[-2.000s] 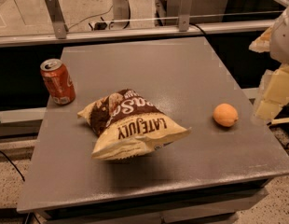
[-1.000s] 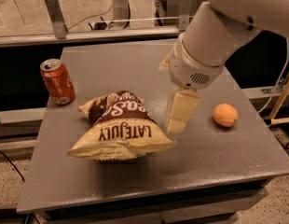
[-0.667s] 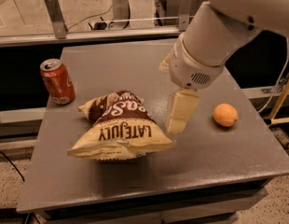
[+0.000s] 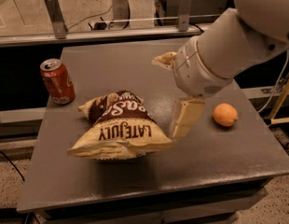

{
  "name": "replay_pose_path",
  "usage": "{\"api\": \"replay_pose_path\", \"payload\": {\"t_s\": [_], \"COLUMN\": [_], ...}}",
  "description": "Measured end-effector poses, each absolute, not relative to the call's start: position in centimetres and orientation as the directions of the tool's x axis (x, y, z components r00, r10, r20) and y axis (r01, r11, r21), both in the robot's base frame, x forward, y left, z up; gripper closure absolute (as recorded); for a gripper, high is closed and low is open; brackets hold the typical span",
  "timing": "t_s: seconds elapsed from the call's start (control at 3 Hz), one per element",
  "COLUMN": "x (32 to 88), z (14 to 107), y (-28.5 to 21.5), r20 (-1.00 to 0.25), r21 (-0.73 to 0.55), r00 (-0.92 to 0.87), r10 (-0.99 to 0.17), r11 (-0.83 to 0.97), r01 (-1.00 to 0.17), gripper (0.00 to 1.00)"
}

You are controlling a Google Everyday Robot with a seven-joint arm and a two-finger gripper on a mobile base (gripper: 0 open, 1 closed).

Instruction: Pick brown chip bag

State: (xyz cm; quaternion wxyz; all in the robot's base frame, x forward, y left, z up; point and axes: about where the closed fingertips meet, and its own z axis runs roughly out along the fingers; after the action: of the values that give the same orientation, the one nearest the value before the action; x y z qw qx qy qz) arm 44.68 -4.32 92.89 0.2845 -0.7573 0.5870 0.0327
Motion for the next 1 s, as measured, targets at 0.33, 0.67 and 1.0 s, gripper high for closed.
{"api": "replay_pose_path", "payload": {"t_s": [0.33, 0.67, 1.0], "x": [44.5, 44.6, 43.8], "z": [93.4, 92.5, 91.2], "y": [-4.3, -3.0, -1.3], "r20": [-0.360, -0.365, -0.387], "r21": [-0.440, -0.435, -0.461], "r00": [0.392, 0.444, 0.574], "r10": [-0.847, -0.818, -0.721], "r11": [-0.217, -0.271, -0.388], "r01": [-0.872, -0.858, -0.798], "gripper": [0.00, 0.00, 0.00]}}
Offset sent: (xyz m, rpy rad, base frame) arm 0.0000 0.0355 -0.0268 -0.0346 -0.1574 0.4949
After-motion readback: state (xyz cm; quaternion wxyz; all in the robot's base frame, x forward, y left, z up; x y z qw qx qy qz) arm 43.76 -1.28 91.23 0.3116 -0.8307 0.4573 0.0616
